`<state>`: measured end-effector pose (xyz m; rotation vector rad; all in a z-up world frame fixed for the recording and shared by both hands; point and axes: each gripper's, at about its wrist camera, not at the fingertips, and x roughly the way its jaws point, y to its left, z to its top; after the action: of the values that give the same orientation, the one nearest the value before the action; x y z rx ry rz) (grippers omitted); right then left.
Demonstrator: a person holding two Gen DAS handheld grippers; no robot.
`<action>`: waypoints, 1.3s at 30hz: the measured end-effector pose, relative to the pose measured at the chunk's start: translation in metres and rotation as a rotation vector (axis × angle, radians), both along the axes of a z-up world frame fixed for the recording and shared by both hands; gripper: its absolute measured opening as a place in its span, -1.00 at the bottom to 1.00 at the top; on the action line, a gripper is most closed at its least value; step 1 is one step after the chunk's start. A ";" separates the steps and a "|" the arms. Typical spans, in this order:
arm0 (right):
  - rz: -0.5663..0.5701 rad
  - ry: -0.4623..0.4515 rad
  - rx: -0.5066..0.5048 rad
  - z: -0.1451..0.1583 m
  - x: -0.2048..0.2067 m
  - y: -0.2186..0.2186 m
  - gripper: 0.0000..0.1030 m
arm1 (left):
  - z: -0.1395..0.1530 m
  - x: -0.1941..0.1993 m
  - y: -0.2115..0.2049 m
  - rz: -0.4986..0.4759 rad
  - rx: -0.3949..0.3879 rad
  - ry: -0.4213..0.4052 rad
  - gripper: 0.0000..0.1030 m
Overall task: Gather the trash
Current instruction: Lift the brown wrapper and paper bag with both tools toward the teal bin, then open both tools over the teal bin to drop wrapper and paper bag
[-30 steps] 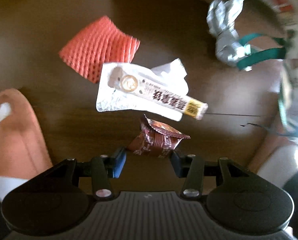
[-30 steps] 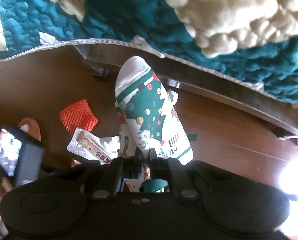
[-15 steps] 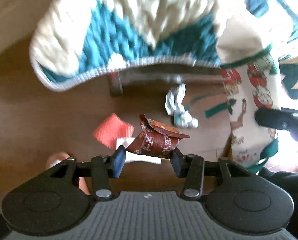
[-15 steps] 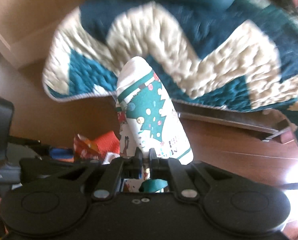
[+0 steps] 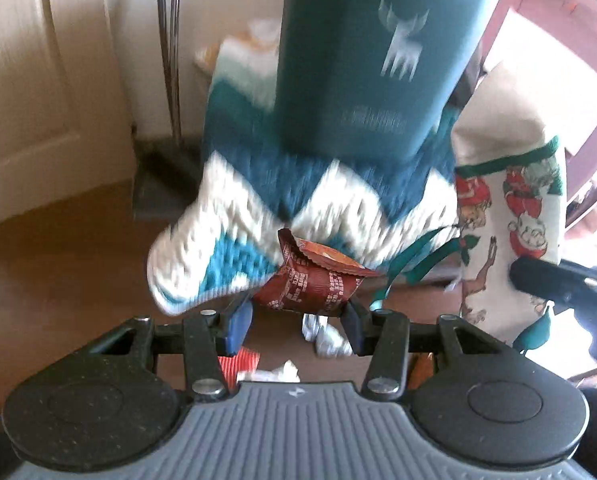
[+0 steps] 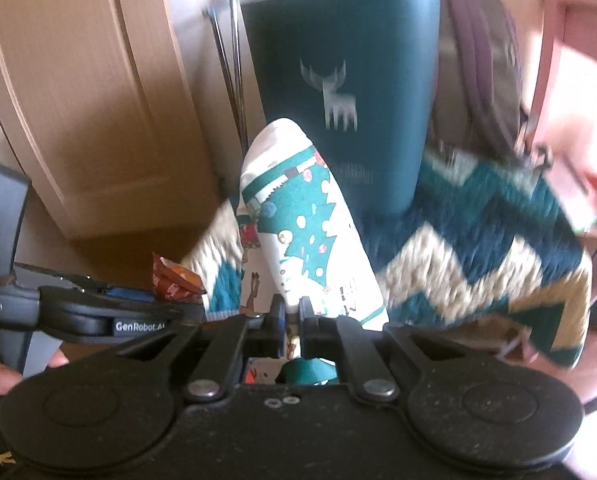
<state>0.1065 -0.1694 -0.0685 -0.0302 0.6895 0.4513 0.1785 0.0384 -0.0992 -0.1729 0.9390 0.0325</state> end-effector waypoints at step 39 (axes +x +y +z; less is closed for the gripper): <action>-0.141 -0.265 0.165 0.168 0.232 -0.012 -0.93 | 0.186 0.223 -0.018 -0.111 0.122 -0.248 -0.08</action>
<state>0.3382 -0.1813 0.0993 0.1118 0.3897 0.3588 0.4014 0.0202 0.0871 -0.0106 0.6956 -0.0337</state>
